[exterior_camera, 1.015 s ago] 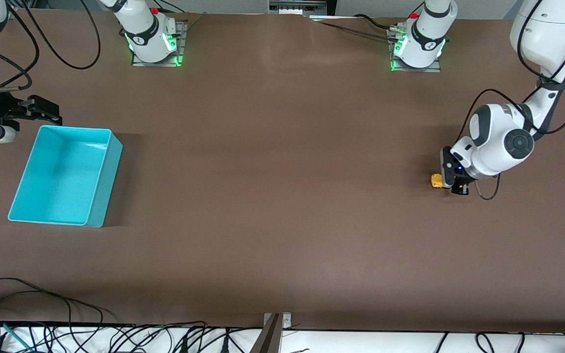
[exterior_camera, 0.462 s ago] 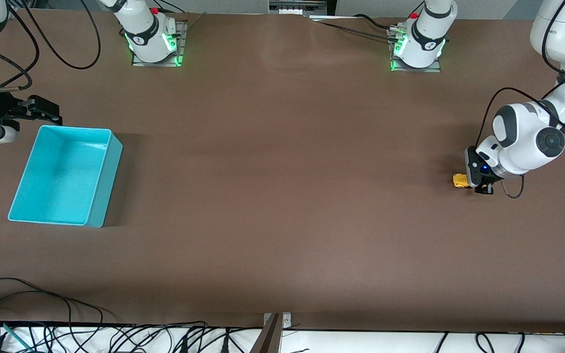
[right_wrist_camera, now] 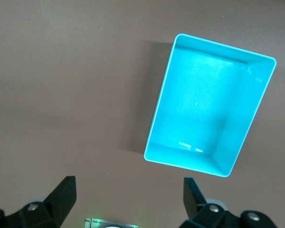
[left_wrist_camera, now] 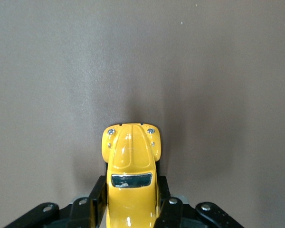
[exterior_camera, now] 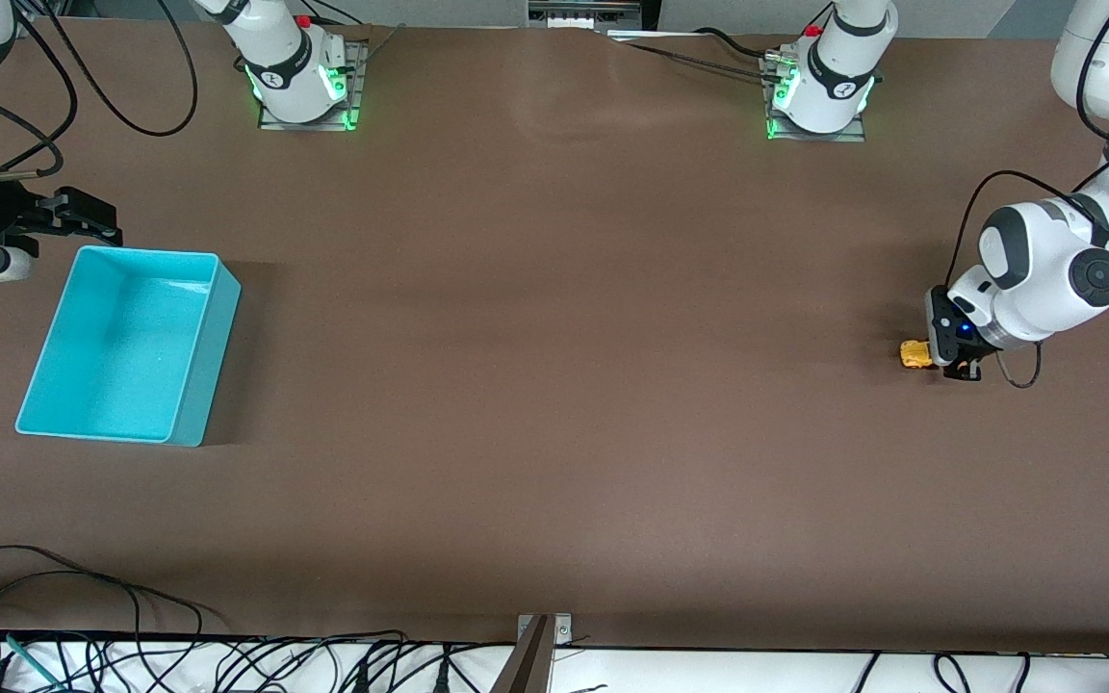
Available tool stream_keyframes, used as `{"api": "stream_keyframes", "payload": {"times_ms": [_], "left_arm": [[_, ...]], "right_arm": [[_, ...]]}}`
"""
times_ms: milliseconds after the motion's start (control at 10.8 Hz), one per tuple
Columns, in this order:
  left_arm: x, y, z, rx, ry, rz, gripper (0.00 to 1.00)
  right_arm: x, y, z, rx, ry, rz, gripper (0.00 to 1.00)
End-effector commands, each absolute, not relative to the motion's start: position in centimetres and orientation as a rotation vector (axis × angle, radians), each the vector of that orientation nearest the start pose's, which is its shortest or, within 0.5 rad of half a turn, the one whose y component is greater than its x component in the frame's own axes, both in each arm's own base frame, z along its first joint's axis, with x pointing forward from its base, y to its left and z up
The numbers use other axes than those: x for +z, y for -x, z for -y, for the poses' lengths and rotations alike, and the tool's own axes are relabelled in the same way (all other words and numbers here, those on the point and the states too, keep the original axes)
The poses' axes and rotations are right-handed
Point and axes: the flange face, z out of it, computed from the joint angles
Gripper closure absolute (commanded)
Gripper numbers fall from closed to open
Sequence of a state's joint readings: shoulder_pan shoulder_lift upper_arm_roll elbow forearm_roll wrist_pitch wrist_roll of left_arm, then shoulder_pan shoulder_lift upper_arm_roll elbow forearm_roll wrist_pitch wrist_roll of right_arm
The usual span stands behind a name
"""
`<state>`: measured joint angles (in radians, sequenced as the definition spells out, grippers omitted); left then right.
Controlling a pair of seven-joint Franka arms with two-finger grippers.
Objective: Wind up and store yellow beetle car
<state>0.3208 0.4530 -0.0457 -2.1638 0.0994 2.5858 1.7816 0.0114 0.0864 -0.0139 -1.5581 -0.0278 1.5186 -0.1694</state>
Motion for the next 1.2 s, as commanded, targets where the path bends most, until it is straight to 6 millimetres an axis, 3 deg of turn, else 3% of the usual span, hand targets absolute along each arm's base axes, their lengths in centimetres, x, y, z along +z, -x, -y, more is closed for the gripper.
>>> {"api": "stream_keyframes", "payload": {"times_ms": [0,738,831,923,1015,1108], "left_arm": [[15.2,-53.0,-17.0,0.120,2.189,-2.312,0.95],[14.8,-52.4,-18.8,0.120,2.221,-2.286,0.92],[14.8,-52.4,-19.0,0.120,2.225,-2.283,0.80],[15.1,-52.4,-19.3,0.113,2.231,-2.271,0.46],[16.5,-52.7,-19.7,0.101,2.216,-2.258,0.00],[18.0,-53.1,-19.8,0.087,2.203,-2.239,0.00]], "right_arm": [[57.8,-57.0,0.4,0.199,3.124,0.281,0.00],[57.8,-57.0,0.4,0.199,3.124,0.281,0.00],[57.8,-57.0,0.4,0.199,3.124,0.281,0.00],[57.8,-57.0,0.4,0.199,3.124,0.281,0.00],[57.8,-57.0,0.4,0.199,3.124,0.281,0.00],[57.8,-57.0,0.4,0.199,3.124,0.281,0.00]]}}
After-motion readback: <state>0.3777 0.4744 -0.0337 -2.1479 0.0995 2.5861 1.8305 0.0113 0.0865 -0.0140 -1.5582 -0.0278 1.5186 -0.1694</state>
